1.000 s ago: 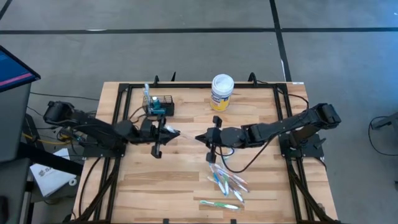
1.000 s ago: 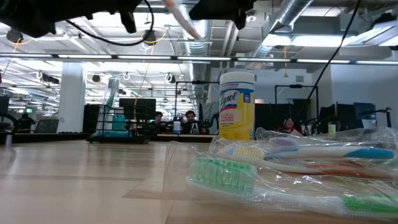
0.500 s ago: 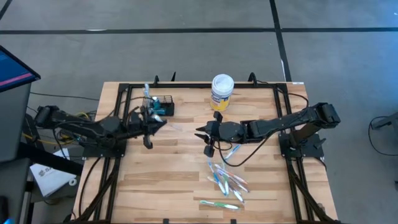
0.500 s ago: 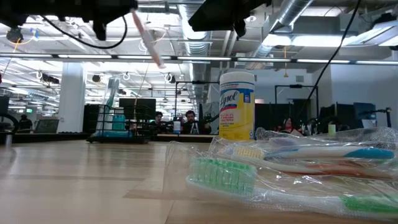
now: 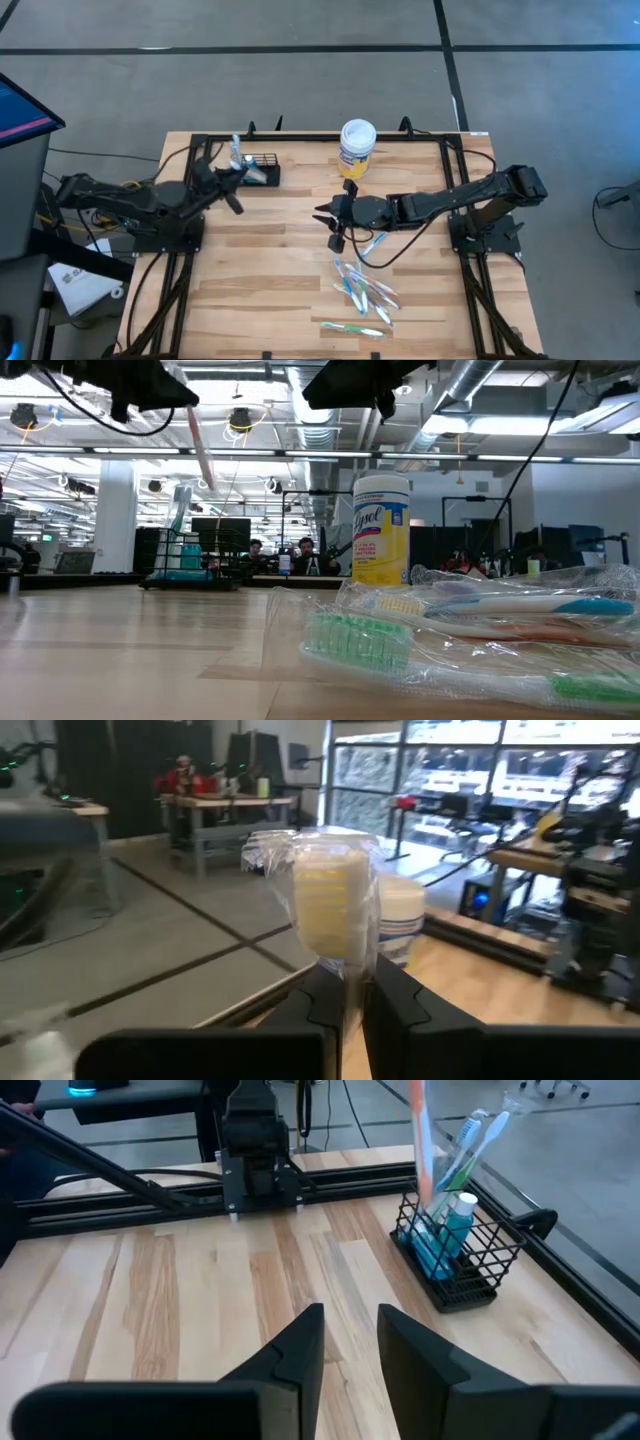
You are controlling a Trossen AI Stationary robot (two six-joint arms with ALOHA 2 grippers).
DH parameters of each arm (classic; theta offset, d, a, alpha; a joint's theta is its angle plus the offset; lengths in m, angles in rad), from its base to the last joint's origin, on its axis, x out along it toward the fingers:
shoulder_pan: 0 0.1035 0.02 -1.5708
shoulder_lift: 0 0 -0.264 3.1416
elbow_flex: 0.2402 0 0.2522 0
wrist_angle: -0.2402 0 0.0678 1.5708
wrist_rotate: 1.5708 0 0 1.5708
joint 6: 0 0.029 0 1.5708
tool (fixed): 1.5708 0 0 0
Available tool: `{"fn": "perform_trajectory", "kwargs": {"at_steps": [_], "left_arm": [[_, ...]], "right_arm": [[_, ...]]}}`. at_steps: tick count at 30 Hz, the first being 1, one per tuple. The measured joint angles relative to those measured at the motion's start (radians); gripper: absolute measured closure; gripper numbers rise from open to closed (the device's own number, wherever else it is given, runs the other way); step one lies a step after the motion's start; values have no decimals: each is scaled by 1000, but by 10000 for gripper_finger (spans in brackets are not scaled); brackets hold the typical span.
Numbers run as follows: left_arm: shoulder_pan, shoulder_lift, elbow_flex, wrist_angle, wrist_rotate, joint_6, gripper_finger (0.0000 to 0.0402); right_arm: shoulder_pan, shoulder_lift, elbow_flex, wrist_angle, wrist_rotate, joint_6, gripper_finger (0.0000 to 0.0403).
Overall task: Pick & Place toothbrushing station
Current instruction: Put the right orange toothbrush into the mesh organizer
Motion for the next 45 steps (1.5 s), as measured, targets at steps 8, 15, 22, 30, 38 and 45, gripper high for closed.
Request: {"fn": "perform_trajectory", "kwargs": {"at_steps": [8,15,22,30,38,45], "left_arm": [[193,3,96,-281,91,-122,395],[438,3,126,-457,270,-158,395],[599,-1,131,-489,449,-170,395],[696,-1,155,-500,546,-162,395],[727,-1,252,-648,556,-159,395],[770,6,260,-682,529,-159,395]], "right_arm": [[-3,70,-2,38,0,-26,316],[-14,55,-1,44,-2,-11,316],[-8,54,0,38,-3,-23,316],[-7,54,0,30,-3,-26,316],[-8,54,0,30,-3,-26,316],[-9,54,0,30,-3,-26,316]]}}
